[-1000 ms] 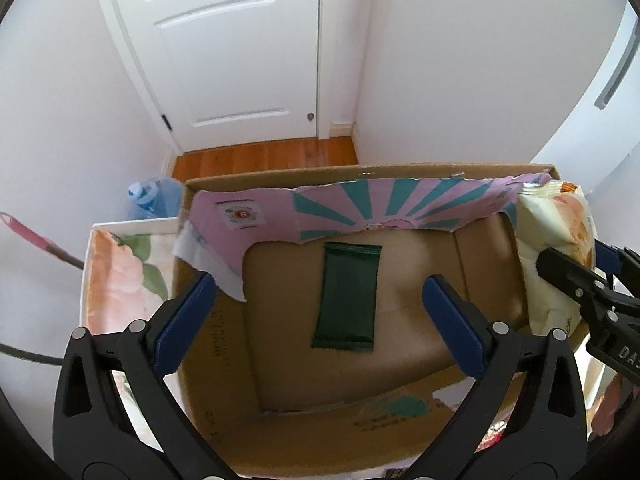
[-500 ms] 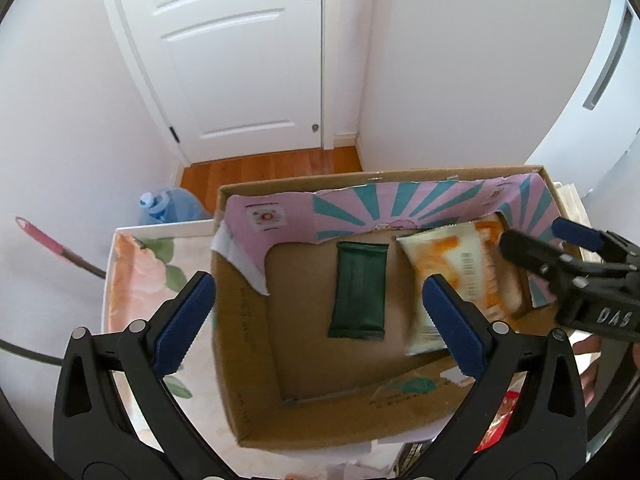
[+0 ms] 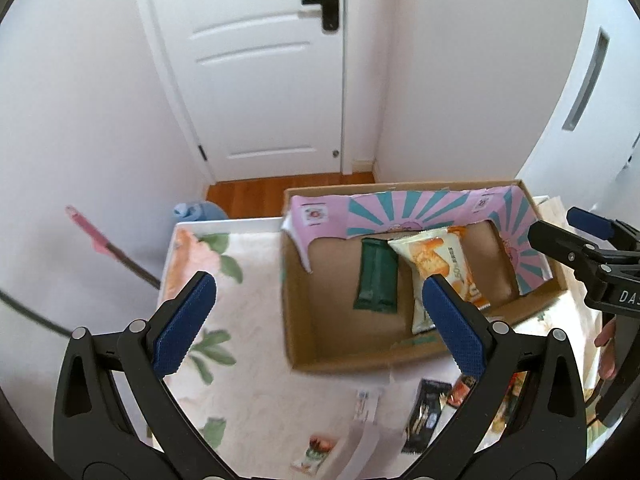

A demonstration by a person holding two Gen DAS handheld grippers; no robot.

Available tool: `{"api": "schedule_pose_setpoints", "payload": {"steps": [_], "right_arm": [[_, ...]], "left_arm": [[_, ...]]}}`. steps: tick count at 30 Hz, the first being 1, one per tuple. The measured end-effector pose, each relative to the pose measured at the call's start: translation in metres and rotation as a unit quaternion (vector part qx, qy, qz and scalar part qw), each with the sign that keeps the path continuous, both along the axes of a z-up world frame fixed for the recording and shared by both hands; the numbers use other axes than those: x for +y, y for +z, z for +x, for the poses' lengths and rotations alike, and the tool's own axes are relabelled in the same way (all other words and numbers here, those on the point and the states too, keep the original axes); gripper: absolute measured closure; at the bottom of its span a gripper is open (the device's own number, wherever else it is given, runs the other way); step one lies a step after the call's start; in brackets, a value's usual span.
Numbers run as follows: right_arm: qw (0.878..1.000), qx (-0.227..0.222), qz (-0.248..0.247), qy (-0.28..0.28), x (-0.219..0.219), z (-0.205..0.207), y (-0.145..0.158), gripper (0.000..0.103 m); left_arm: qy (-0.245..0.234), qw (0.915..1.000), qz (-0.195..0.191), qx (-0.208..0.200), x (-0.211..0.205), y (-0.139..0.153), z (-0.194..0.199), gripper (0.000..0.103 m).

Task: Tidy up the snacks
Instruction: 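Withdraw both tools from the box back toward the table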

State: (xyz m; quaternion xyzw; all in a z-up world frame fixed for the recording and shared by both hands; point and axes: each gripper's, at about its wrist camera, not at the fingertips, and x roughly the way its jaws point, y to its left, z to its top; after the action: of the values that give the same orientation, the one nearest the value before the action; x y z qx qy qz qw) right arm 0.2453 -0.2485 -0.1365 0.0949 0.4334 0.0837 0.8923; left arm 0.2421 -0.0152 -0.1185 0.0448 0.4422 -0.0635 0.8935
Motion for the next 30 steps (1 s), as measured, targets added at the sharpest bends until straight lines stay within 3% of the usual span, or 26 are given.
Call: {"api": "schedule_pose_setpoints", "payload": {"steps": [7,14,30], "right_arm": [[0.999,-0.029,0.008,0.038,0.015,-0.039,0.022,0.001],[0.999,-0.038,0.004,0.034,0.029,-0.083,0.027,0.001],[0.996,-0.003,-0.011,-0.087,0.026,-0.190,-0.008,0.001]], "left_arm": [[0.028,0.9993,-0.009,-0.022,0.022,0.023,-0.052,0.000],[0.013,0.9993,-0.024,-0.024,0.035,0.022,-0.088,0.000],[-0.099,0.9946,-0.029,0.008,0.026,-0.033,-0.145,0.000]]}}
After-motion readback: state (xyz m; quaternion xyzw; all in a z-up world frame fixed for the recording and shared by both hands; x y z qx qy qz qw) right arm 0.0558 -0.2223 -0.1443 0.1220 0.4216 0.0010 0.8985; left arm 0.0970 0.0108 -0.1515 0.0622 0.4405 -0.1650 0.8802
